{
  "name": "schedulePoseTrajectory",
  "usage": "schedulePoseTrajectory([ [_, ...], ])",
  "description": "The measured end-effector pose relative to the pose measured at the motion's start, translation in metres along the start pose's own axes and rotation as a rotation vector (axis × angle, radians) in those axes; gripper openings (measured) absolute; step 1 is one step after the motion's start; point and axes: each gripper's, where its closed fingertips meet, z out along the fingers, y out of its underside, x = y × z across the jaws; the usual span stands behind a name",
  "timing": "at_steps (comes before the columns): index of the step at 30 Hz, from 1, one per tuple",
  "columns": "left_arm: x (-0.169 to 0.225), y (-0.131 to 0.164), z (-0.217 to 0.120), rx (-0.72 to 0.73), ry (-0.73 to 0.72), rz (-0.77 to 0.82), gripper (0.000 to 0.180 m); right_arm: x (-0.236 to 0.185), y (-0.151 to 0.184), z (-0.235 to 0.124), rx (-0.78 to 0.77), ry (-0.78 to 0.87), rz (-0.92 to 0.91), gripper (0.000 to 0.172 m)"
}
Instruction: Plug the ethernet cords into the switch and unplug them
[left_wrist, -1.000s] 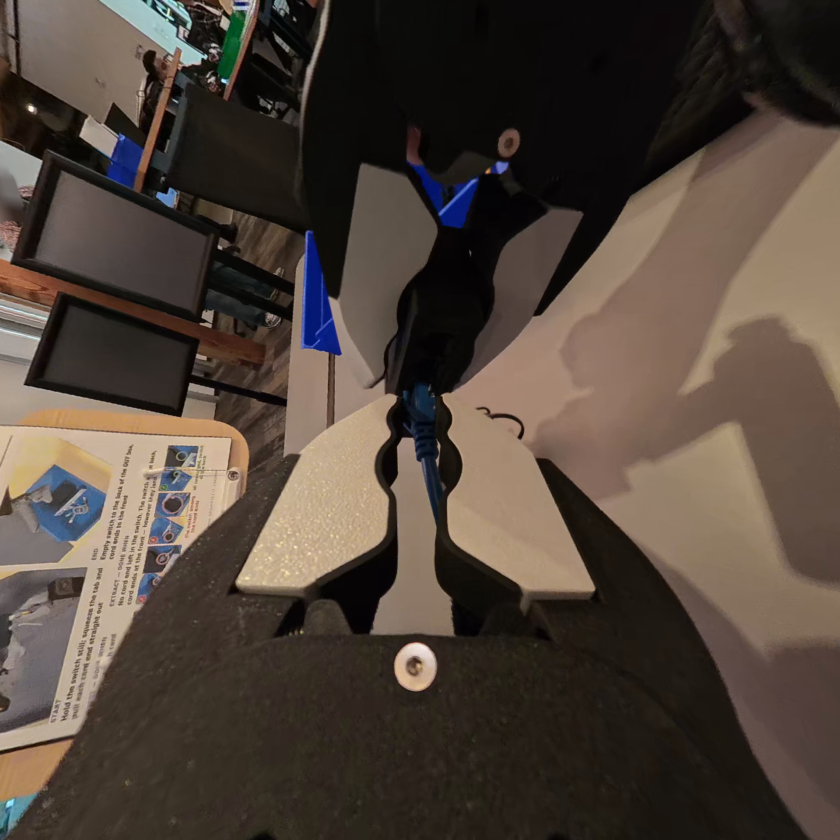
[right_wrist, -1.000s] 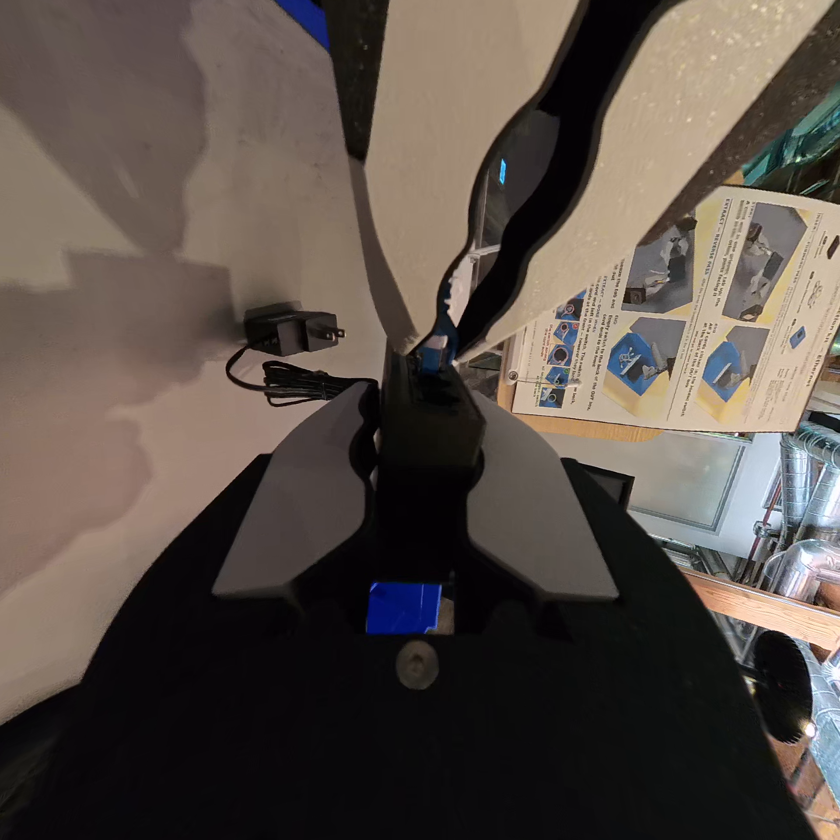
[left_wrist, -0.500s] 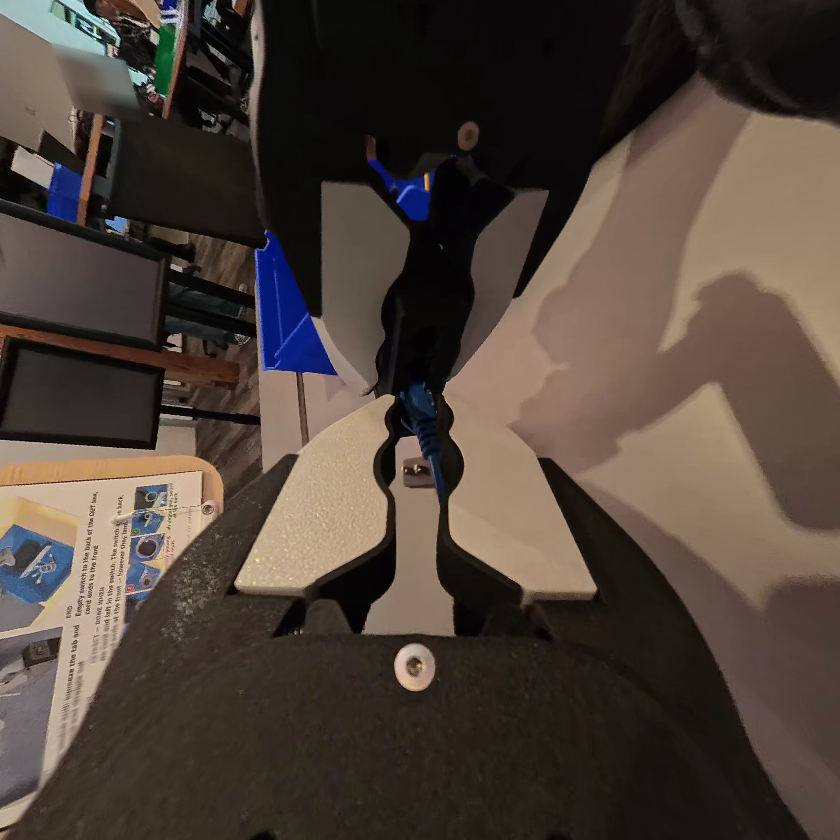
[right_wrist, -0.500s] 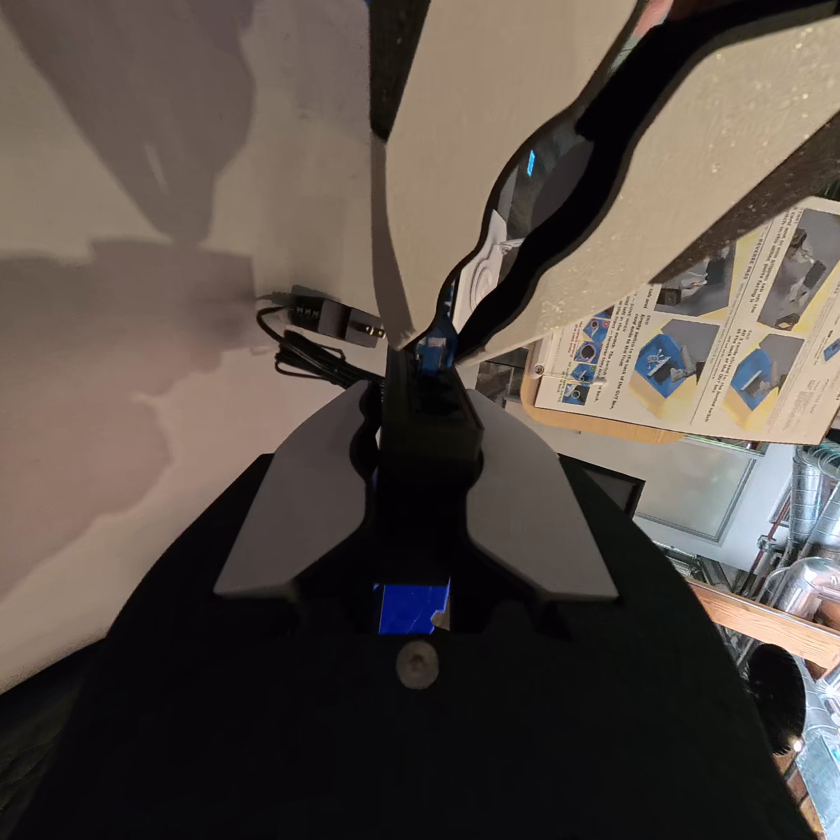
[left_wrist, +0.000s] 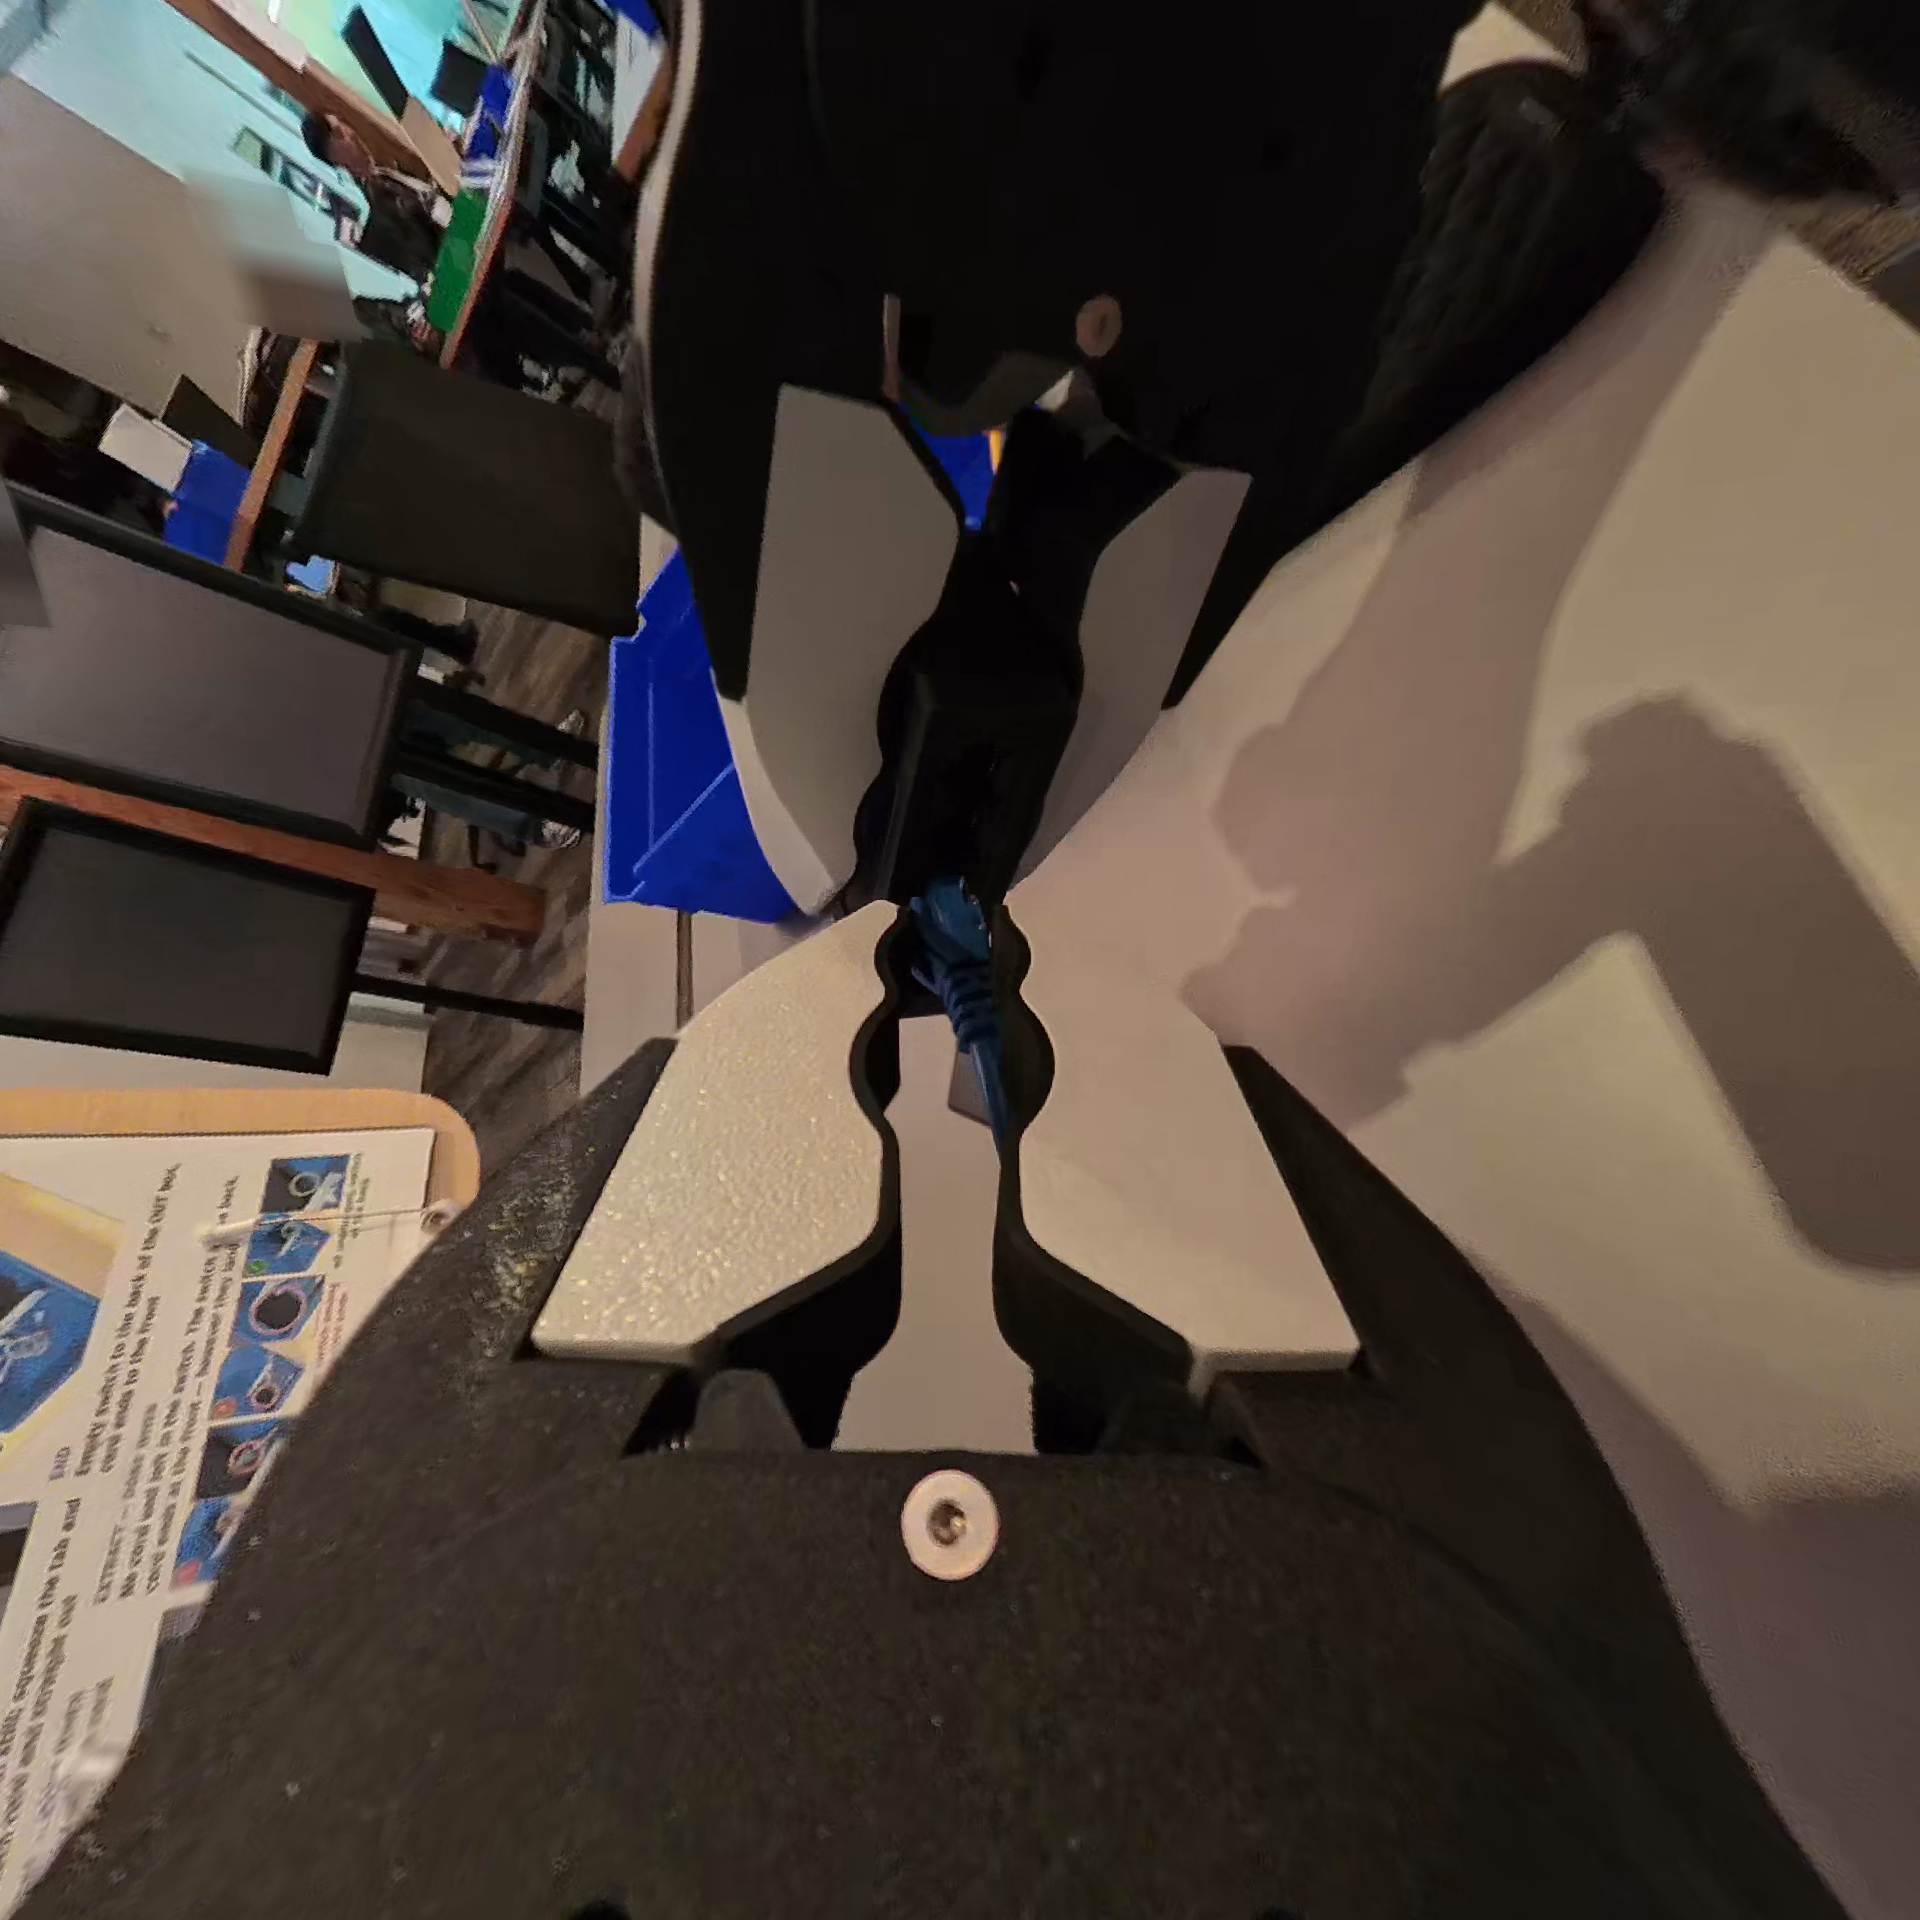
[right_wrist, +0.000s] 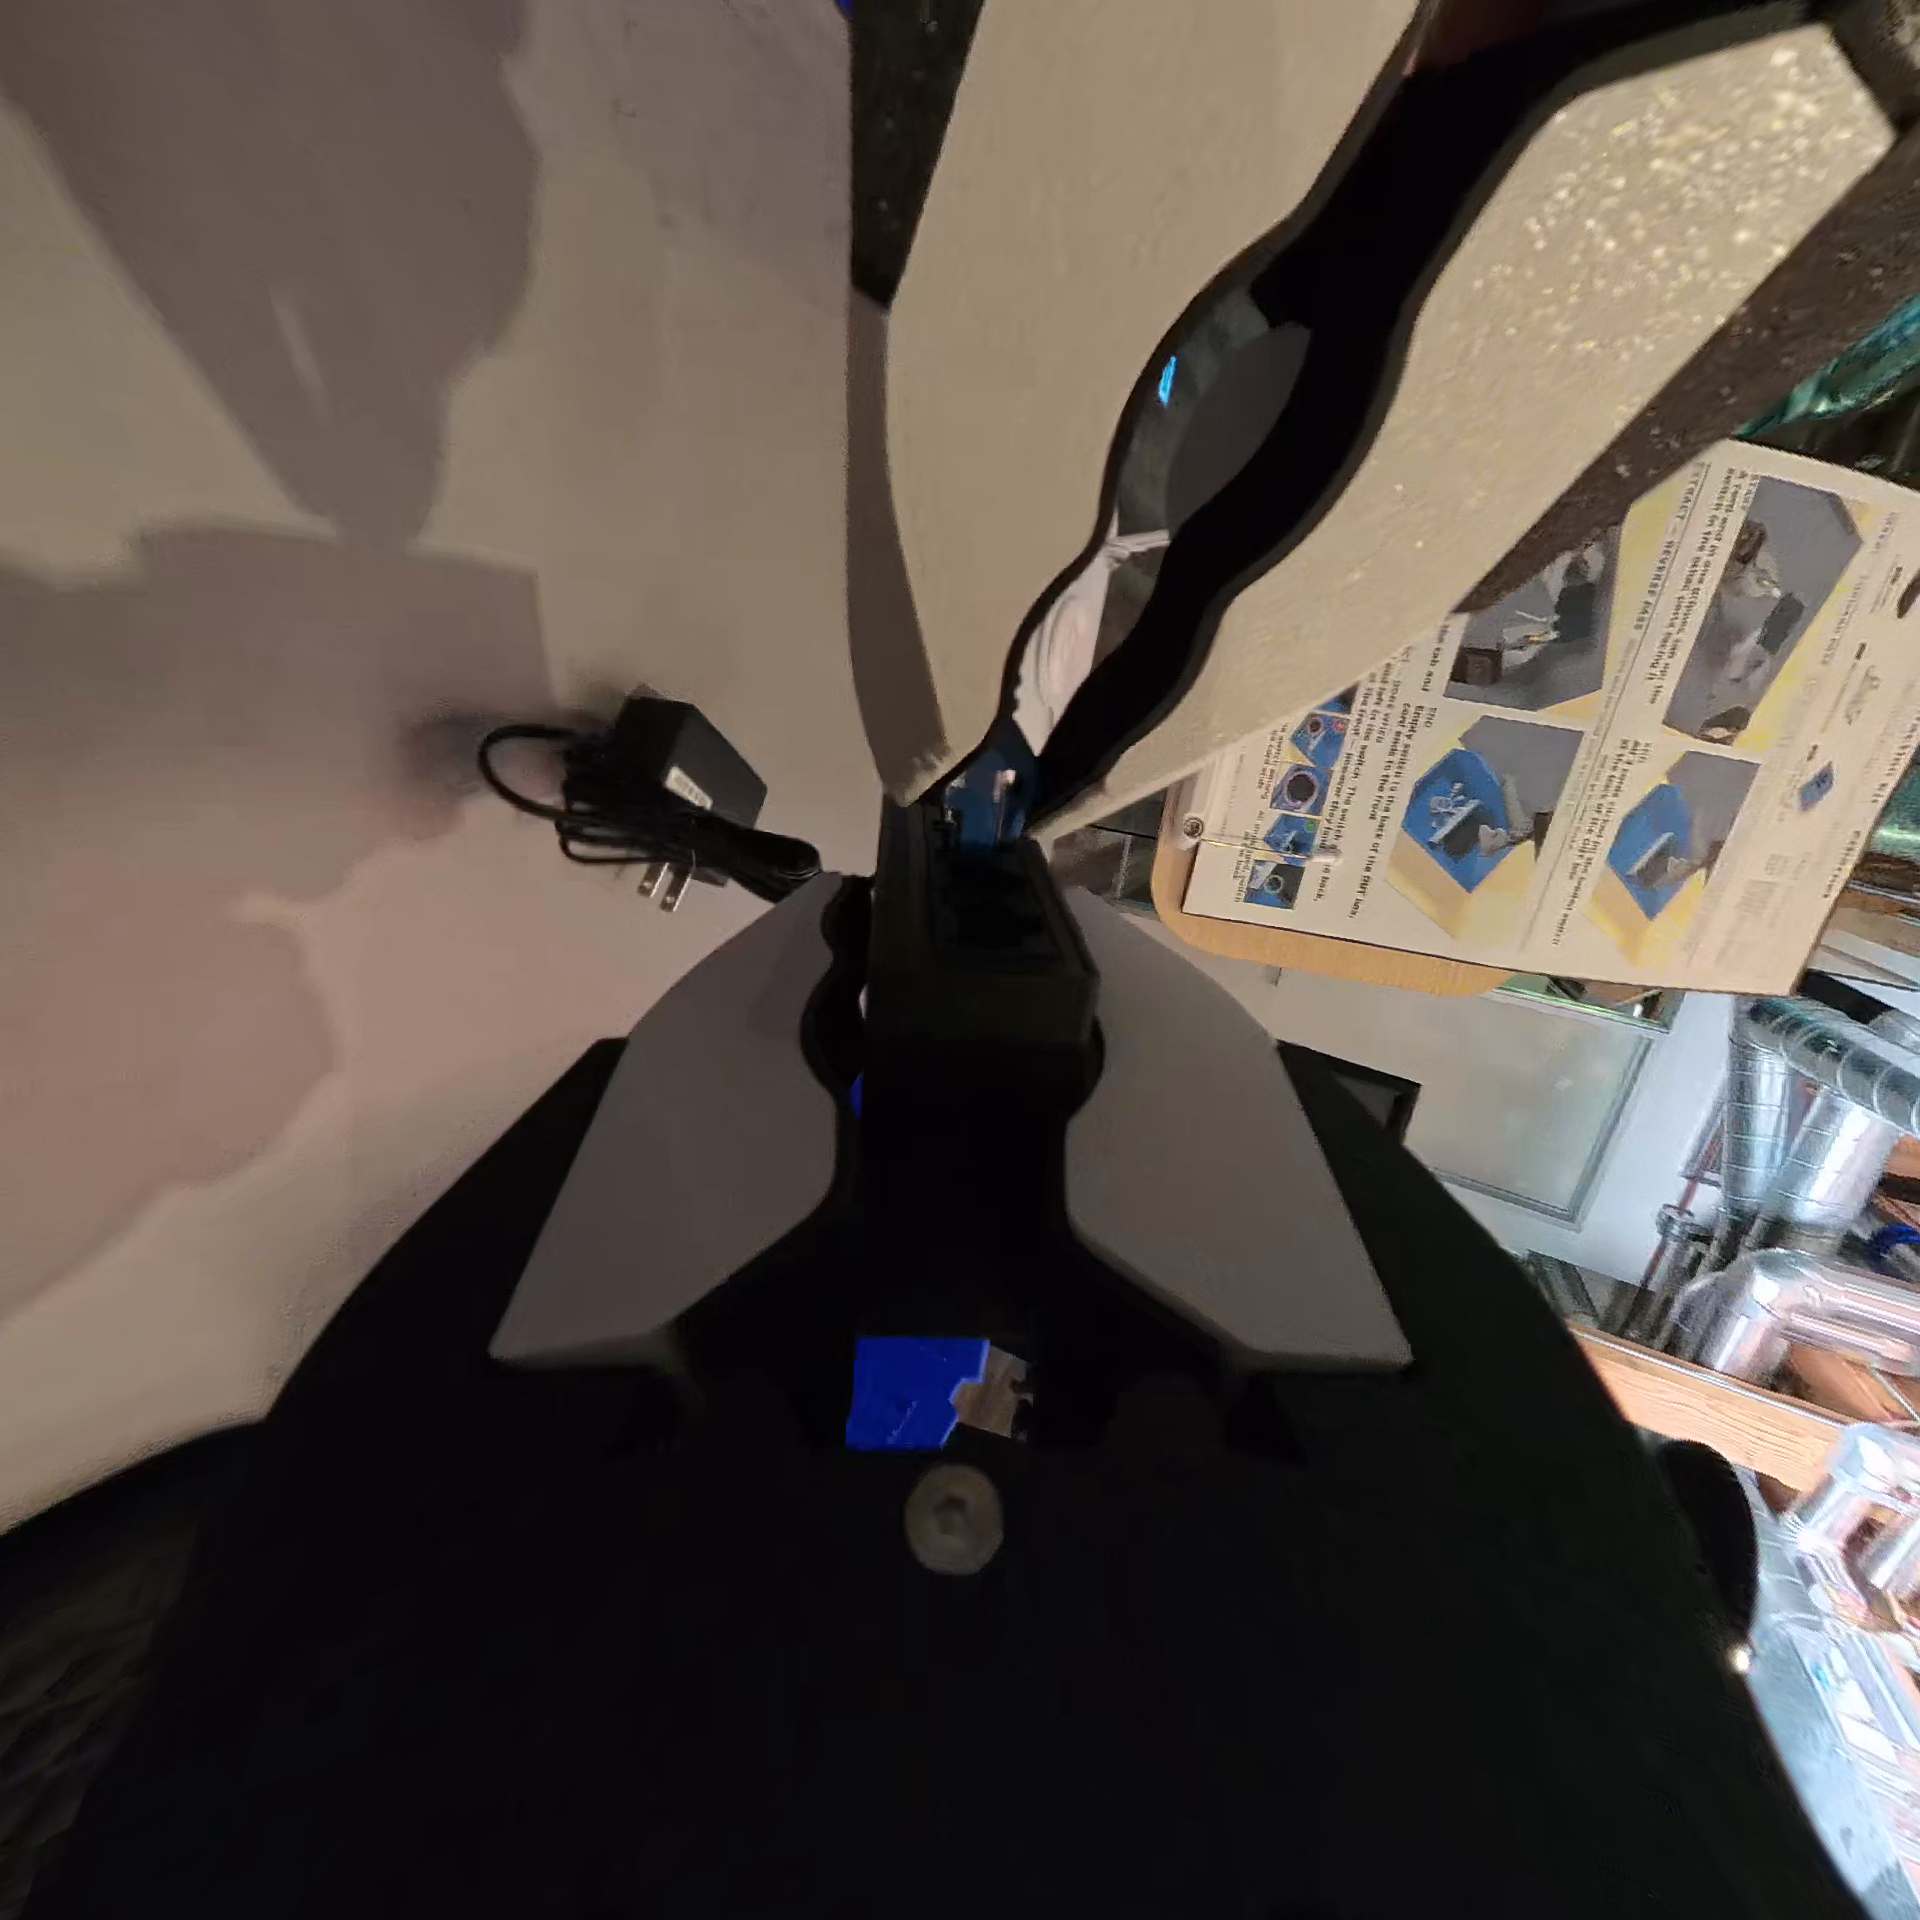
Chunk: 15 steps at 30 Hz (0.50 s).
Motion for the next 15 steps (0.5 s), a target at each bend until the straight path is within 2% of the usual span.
schedulePoseTrajectory([
  [3,0.002,-0.002,0.003,0.024,0.001,-0.003,0.014,-0.004,0.001,-0.001,0.01,-0.02,-0.003,0.032],
  [9,0.007,0.003,0.006,-0.056,-0.009,0.077,0.013,-0.01,0.002,0.002,0.01,-0.029,-0.027,0.032],
  [15,0.006,0.005,0.01,-0.045,-0.01,0.057,0.013,-0.01,0.004,0.006,0.018,0.001,-0.094,0.034],
])
